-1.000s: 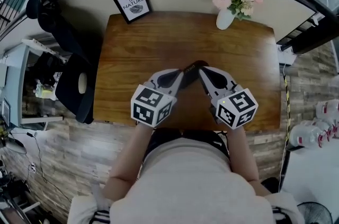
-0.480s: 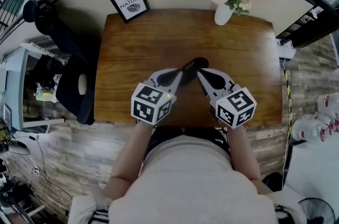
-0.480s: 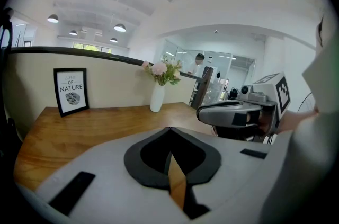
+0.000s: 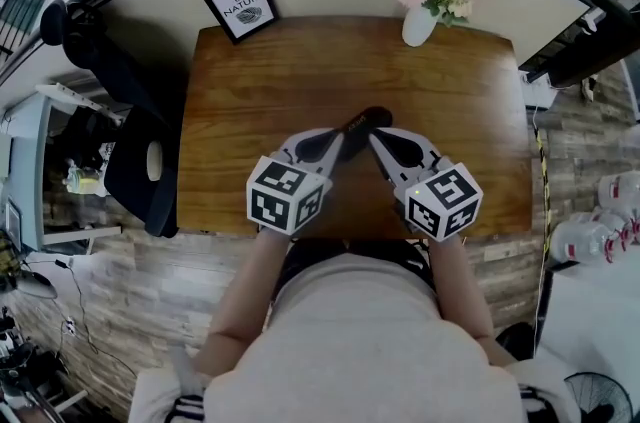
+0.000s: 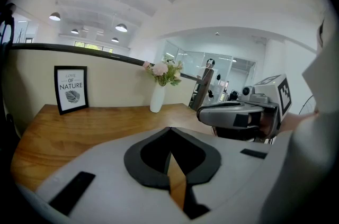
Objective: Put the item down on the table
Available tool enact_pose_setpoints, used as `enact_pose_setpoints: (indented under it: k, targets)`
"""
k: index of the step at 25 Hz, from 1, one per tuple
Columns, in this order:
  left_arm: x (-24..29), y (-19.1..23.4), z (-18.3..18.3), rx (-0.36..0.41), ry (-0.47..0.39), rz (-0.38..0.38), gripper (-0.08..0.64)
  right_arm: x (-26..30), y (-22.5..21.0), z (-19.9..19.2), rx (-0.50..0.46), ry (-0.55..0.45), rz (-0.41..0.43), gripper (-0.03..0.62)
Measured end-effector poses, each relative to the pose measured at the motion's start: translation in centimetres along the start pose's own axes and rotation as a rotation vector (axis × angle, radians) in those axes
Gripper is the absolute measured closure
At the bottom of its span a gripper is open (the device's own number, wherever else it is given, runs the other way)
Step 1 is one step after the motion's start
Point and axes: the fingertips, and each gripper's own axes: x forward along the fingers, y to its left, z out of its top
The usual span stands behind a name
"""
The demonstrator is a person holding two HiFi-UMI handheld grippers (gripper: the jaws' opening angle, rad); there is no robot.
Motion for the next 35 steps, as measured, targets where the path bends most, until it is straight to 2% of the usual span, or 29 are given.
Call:
enact_pose_setpoints:
  k: [35]
  targets:
    - [0.6,-0.1,-1.3,-0.012,0.031,0.008,0.549,-0.1,-0.2,-1.1,0.015,0.024,0.007,0.583]
